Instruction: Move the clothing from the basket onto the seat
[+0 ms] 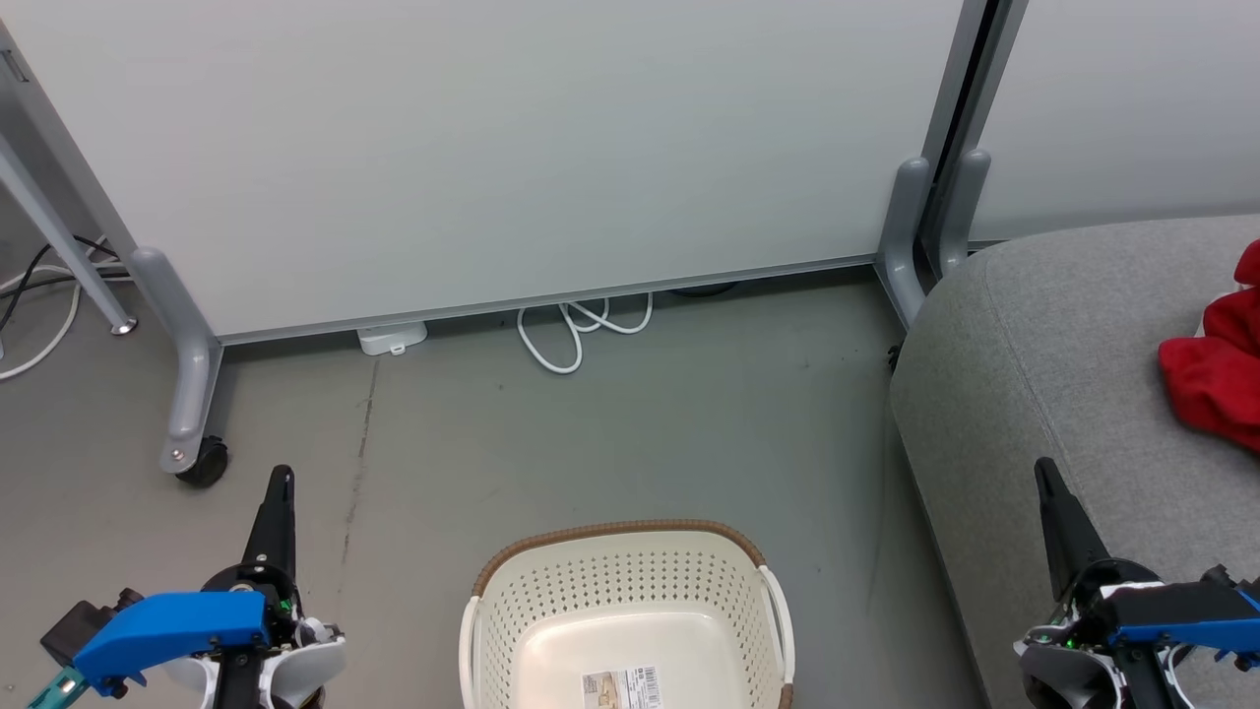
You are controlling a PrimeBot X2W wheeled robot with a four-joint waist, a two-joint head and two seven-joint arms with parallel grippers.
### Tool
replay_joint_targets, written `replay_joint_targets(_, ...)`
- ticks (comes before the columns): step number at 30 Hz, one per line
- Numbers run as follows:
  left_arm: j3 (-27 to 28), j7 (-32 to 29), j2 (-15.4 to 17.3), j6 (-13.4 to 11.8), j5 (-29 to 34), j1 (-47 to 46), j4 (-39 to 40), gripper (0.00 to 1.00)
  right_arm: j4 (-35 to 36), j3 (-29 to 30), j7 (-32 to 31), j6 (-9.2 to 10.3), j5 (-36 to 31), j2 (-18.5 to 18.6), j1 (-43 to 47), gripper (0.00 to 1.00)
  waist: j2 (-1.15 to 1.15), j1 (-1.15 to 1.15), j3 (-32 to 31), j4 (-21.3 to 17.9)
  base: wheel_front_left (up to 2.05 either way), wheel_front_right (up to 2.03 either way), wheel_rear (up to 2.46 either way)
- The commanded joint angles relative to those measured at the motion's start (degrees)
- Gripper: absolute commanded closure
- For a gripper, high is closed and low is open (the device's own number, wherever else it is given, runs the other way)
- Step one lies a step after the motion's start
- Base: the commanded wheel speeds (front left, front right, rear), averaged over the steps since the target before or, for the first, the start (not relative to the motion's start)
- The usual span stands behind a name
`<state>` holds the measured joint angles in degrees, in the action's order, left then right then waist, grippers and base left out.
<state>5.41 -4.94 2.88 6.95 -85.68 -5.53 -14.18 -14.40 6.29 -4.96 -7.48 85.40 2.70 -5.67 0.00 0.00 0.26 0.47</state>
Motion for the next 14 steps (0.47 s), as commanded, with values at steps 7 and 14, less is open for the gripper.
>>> replay_joint_targets(7,0.81,-0.96,-0.01,0.56,-3.54,-0.87,0.24,1.00,0.38,0.23,-0.94,-0.02,3.72,0.31,-0.83,1.00,0.00,0.00,-0.03,-0.21,0.00,0.00,0.00)
replay_joint_targets(14,1.17,-1.60,-0.01,0.79,-6.26,-1.02,0.20,1.00,0.44,0.30,-1.58,-0.02,6.54,0.31,-0.89,1.00,0.00,0.00,-0.07,-0.40,0.00,0.00,0.00)
